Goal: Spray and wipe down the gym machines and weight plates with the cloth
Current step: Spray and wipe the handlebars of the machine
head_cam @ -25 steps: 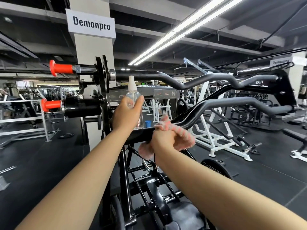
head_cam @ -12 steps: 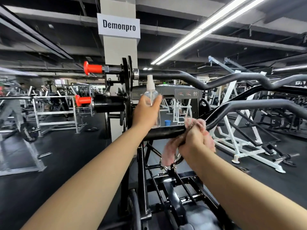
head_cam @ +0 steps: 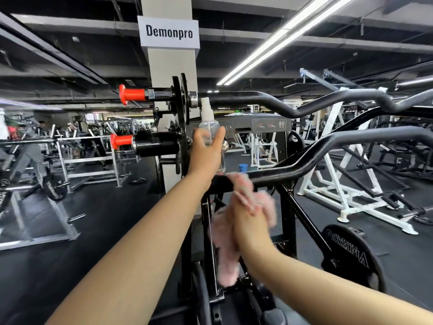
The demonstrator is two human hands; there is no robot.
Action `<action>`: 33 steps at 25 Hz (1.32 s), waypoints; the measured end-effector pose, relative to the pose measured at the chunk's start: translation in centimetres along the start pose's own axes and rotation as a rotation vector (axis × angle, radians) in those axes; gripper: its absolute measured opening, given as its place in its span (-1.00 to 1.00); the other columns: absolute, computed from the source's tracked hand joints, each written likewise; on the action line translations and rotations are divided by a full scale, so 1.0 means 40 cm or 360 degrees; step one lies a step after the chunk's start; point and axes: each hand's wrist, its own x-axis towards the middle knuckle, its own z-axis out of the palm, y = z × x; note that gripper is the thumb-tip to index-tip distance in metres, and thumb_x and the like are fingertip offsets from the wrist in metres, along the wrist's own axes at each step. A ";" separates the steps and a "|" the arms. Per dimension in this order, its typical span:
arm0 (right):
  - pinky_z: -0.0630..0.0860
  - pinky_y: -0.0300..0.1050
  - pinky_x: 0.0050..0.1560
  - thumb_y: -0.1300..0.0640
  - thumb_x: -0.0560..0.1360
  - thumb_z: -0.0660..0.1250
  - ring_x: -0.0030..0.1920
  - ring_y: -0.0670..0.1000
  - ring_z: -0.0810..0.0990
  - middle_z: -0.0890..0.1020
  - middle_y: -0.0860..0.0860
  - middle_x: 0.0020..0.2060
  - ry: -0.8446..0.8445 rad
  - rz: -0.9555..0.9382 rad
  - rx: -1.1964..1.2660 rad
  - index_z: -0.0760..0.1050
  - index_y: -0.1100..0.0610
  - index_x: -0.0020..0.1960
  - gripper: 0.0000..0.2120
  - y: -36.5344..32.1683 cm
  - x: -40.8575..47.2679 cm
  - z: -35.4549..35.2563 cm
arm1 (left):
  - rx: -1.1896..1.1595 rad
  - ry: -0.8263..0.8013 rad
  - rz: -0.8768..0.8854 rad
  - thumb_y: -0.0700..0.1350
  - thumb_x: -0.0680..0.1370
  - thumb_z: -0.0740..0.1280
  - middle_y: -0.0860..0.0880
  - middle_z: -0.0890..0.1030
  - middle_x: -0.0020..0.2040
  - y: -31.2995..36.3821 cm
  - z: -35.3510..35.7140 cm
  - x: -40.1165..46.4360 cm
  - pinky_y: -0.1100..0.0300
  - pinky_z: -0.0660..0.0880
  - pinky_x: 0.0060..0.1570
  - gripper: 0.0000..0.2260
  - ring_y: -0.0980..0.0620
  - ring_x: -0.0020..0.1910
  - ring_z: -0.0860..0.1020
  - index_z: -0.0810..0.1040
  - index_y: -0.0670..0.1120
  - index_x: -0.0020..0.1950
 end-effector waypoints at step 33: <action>0.53 -0.06 -0.19 0.58 0.29 0.28 -0.05 0.07 0.54 0.50 0.07 0.03 -0.0596 -0.0472 -0.0700 0.35 -0.01 0.06 -0.43 -0.266 0.320 -0.448 | -0.0013 -0.1111 -0.0029 0.05 0.55 0.26 0.18 0.45 -0.19 0.172 0.264 -0.035 0.35 0.34 -0.12 -0.92 0.26 -0.19 0.42 0.41 0.12 -0.12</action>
